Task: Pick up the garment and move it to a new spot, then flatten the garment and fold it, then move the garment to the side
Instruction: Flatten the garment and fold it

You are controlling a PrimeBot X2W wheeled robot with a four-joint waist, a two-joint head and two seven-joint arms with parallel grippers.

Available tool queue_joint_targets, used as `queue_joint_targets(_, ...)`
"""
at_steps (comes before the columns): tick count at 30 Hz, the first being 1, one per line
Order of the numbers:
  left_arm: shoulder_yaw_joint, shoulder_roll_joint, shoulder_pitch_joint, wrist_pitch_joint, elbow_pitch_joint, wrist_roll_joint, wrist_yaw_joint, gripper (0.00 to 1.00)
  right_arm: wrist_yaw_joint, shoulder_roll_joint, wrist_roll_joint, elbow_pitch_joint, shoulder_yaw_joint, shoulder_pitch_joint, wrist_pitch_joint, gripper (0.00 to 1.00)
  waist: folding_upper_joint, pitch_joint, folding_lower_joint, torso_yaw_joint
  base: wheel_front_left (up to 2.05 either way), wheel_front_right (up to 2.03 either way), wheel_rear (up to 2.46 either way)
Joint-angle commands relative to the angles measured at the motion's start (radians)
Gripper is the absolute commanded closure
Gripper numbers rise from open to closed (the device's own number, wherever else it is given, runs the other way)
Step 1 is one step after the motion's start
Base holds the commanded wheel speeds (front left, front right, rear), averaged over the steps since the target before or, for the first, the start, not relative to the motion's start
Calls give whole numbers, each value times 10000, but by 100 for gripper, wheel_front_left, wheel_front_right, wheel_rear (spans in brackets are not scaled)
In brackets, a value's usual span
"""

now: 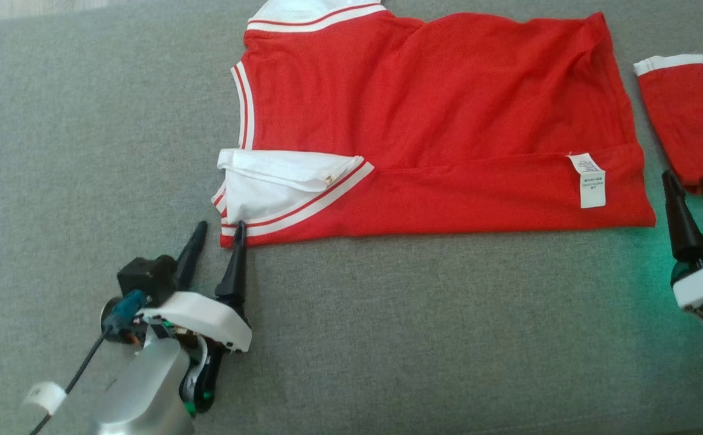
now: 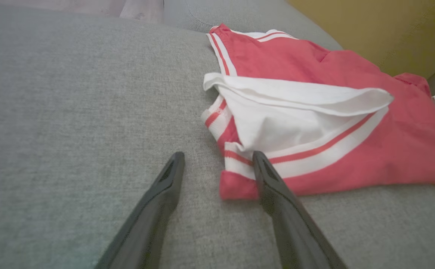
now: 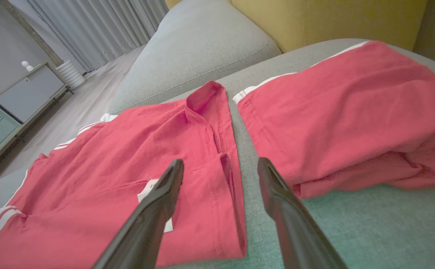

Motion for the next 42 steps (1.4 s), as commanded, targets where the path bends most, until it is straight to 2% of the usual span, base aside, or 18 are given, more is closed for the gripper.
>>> queue_joint_targets(1,77,66,-89,258,272,14,-177,96,-9,-155,-106,-225,-24,285,39,0,-1,-65,1,-8,0,0,0)
queue_joint_targets(2,1,51,-104,317,374,24,-244,100,-9,-117,-140,-209,-39,320,60,0,-1,-100,1,-1,0,0,0)
queue_joint_targets(8,-72,34,-172,93,420,79,-458,100,-9,250,-445,402,-151,291,635,0,-1,-285,1,129,0,0,0)
queue_joint_targets(18,-120,-59,-249,-78,217,136,-567,100,-9,982,-1074,2339,-190,-553,1820,0,-1,-427,1,470,0,0,0)
queue_joint_targets(19,-141,-85,-269,-82,210,143,-574,100,-9,1002,-1137,2456,-162,-618,1890,12,-1,-427,1,510,0,0,0)
queue_joint_targets(20,-164,-108,-291,-89,198,156,-583,100,-9,1013,-1177,2542,-154,-665,1916,69,-1,-428,1,551,0,0,0)
queue_joint_targets(21,-182,-129,-309,-96,191,167,-589,100,-9,1012,-1216,2612,-161,-697,1902,100,-1,-432,1,592,0,0,0)
queue_joint_targets(27,-227,-162,-243,-130,162,158,-606,100,-9,839,-1241,2389,115,-608,1821,100,-1,-622,1,842,0,0,0)
queue_joint_targets(35,-360,-36,487,-76,-188,56,-484,100,-9,146,-625,1192,663,412,1861,100,-1,-1358,1,1217,0,0,0)
queue_joint_targets(42,-447,323,1746,109,-1418,-62,10,100,-9,-674,-478,452,385,1845,1748,100,-1,-1871,1,1397,0,0,0)
